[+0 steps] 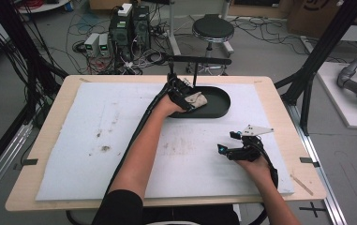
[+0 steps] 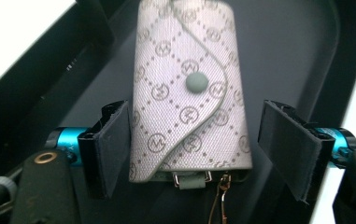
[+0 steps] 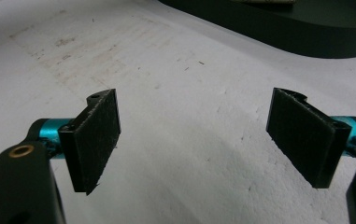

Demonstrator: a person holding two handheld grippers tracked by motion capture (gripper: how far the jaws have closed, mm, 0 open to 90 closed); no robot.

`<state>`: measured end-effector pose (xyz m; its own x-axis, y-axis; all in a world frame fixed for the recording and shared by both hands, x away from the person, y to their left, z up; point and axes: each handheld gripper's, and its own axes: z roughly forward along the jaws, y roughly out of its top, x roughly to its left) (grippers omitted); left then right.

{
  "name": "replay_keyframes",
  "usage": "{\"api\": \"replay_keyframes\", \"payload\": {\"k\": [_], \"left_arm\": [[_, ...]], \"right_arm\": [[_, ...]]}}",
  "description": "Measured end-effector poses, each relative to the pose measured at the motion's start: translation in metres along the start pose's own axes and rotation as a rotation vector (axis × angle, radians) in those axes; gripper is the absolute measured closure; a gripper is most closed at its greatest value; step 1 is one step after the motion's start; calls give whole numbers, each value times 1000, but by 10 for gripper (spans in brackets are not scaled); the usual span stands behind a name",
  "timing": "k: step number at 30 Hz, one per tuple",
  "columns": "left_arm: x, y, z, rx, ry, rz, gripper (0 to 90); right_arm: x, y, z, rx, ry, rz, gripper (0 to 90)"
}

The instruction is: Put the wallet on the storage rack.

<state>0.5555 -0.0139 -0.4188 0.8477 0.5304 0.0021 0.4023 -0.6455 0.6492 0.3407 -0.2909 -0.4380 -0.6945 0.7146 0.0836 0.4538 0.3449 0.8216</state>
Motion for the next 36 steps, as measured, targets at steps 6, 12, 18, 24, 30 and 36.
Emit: {"api": "replay_keyframes", "payload": {"k": [6, 12, 18, 24, 30, 36], "left_arm": [[-4, 3, -15, -29, -3, 4, 215], [-11, 2, -38, -92, -29, 6, 206], [-17, -11, -64, -142, -36, 10, 204], [-27, -34, -87, -205, -45, -5, 195], [-35, -66, -108, -251, -50, -22, 187], [-40, -94, -125, -285, -33, -53, 179]], "right_arm": [[-1, 0, 0, 4, 0, -5, 180], [0, 0, 0, 4, -3, 4, 179], [0, 0, -1, 3, -8, 3, 179], [1, 0, -1, 5, -13, 3, 180], [1, -1, -1, 4, -20, 2, 179], [1, 0, 0, 6, -22, -2, 179]]}}
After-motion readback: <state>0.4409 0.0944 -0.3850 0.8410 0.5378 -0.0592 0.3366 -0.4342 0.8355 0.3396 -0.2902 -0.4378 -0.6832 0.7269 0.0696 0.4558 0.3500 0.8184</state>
